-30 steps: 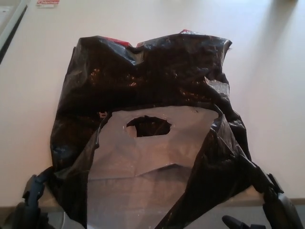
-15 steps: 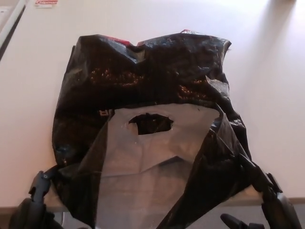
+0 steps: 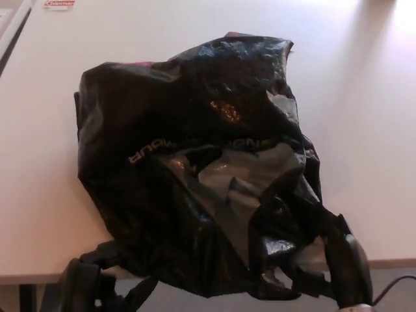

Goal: A plastic bag is kept infront of the robot in the middle of the desk and the robot uses both its hands to grab it from the top and lifts it up and then releases it.

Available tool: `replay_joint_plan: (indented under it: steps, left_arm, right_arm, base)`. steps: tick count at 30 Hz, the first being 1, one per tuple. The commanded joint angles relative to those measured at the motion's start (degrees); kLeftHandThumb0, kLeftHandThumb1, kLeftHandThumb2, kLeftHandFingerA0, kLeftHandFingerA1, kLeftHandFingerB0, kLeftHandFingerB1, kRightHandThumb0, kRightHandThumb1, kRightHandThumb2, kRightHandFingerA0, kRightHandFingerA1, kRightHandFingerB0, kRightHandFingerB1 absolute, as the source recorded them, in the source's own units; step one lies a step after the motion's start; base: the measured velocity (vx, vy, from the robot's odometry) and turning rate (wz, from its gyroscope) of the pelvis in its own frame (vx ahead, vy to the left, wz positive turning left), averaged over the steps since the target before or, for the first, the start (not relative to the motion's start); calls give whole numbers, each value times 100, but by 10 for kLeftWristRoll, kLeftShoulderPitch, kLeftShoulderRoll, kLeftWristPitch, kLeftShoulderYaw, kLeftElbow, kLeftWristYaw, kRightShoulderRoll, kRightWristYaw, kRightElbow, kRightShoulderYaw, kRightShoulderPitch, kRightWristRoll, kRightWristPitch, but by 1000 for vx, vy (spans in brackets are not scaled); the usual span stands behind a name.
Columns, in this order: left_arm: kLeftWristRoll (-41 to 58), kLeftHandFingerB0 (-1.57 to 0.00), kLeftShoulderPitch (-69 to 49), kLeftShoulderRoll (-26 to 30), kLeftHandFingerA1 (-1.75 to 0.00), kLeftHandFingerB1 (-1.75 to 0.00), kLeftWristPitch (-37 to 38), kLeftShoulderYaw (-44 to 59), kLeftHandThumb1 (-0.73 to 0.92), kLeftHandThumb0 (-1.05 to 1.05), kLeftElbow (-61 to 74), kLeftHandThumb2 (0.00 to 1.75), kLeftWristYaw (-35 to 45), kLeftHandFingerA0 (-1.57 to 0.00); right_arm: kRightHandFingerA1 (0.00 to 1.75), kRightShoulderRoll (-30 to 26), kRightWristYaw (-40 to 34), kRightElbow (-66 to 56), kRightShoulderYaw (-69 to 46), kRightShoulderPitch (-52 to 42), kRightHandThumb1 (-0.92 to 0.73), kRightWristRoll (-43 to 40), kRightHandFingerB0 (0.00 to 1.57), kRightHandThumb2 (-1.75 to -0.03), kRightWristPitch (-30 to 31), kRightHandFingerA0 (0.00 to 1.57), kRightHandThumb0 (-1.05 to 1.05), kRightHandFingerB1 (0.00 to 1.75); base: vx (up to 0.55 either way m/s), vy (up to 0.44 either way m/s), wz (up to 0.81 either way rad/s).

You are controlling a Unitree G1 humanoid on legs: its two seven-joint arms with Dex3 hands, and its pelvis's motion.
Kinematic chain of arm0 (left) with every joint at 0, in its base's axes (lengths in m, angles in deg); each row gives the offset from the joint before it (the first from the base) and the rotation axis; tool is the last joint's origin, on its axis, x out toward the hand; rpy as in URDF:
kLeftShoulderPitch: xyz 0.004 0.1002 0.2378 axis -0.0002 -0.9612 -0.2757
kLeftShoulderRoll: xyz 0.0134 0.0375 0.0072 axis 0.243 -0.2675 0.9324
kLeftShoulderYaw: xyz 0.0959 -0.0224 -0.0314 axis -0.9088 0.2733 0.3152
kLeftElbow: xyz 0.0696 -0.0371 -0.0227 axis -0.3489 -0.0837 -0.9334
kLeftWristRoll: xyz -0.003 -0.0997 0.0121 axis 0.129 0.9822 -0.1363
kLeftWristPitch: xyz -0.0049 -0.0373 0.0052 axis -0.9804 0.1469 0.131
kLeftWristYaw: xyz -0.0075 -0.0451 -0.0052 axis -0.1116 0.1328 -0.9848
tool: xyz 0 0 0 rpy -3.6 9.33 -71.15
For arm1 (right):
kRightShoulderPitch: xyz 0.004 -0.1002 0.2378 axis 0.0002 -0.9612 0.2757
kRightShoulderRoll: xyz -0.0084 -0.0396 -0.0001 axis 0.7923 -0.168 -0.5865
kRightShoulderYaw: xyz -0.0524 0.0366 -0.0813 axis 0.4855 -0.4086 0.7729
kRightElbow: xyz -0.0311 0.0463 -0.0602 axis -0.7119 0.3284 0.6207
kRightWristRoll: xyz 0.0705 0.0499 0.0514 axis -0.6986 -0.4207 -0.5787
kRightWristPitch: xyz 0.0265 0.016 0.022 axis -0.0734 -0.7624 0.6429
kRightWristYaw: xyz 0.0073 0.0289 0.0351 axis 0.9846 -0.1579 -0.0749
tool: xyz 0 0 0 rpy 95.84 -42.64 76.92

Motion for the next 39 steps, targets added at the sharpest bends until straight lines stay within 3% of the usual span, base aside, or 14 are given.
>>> replay_joint_plan:
  steps: [1, 10, 12, 20, 21, 22, 23, 26, 31, 34, 35, 39]
  left_arm:
    - [11, -120, 32, -11, -167, -162, 10, 6, 61, -76, 18, 61, 12, -132]
    - [6, -118, 34, -18, -167, -161, 8, 9, 62, -78, 17, 60, 17, -130]
    - [14, -119, 31, -21, -165, -159, 12, 10, 62, -77, 18, 60, 25, -130]
    - [9, -117, 27, -21, -164, -157, 7, 7, 61, -77, 23, 59, 35, -127]
    - [10, -118, 26, -23, -163, -155, 5, 6, 60, -77, 23, 59, 36, -128]
    - [11, -118, 24, -25, -163, -155, 3, 6, 60, -77, 24, 59, 38, -128]
    - [10, -117, 24, -25, -164, -157, 4, 5, 60, -76, 23, 59, 37, -128]
    - [12, -117, 22, -26, -163, -156, 5, 5, 60, -77, 24, 59, 40, -128]
    - [17, -117, 17, -27, -163, -156, -13, 11, 61, -77, 41, 59, 45, -130]
    - [20, -117, 22, -31, -164, -156, -4, 13, 61, -77, 31, 59, 43, -130]
    - [19, -116, 23, -33, -163, -156, -2, 12, 62, -77, 30, 59, 43, -129]
    - [22, -116, 26, -37, -162, -155, 0, 13, 61, -77, 33, 59, 46, -131]
  right_arm:
    - [133, 41, 9, 37, -2, 20, -65, -16, 65, -60, 46, 69, -36, 68]
    - [140, 62, 23, 33, -8, 22, -74, -30, 54, -62, 53, 61, -37, 71]
    - [152, 65, 28, 31, -5, 18, -74, -31, 52, -63, 50, 60, -37, 74]
    - [152, 77, 73, -9, 10, -2, -80, -44, 48, -64, 53, 55, -40, 71]
    - [164, 77, 80, -19, 12, -4, -88, -48, 42, -64, 44, 58, -42, 95]
    - [164, 77, 92, -35, 14, -9, -88, -54, 42, -64, 30, 58, -42, 95]
    - [162, 76, 94, -49, 16, -11, -92, -55, 39, -66, 30, 54, -43, 131]
    - [164, 77, 105, -84, 18, -15, -92, -62, 40, -65, 16, 53, -41, 136]
    - [167, 96, 152, -231, 11, -28, -92, -111, 42, -68, 57, 62, -46, 144]
    - [166, 101, 177, -318, 16, -39, -91, -125, 40, -71, 81, 70, -45, 136]
    - [170, 102, 167, -352, 19, -42, -92, -108, 55, -71, 87, 76, -40, 144]
    - [169, 101, 178, -423, 26, -52, -92, -104, 58, -71, 100, 89, -43, 142]
  base:
    - [-85, -3, 0]
    - [-1, -3, 7]
    - [0, 0, 0]
    - [0, 0, 0]
    - [0, 0, 0]
    - [0, 0, 0]
    - [0, 0, 0]
    - [0, 0, 0]
    - [0, 0, 0]
    - [0, 0, 0]
    - [0, 0, 0]
    - [0, 0, 0]
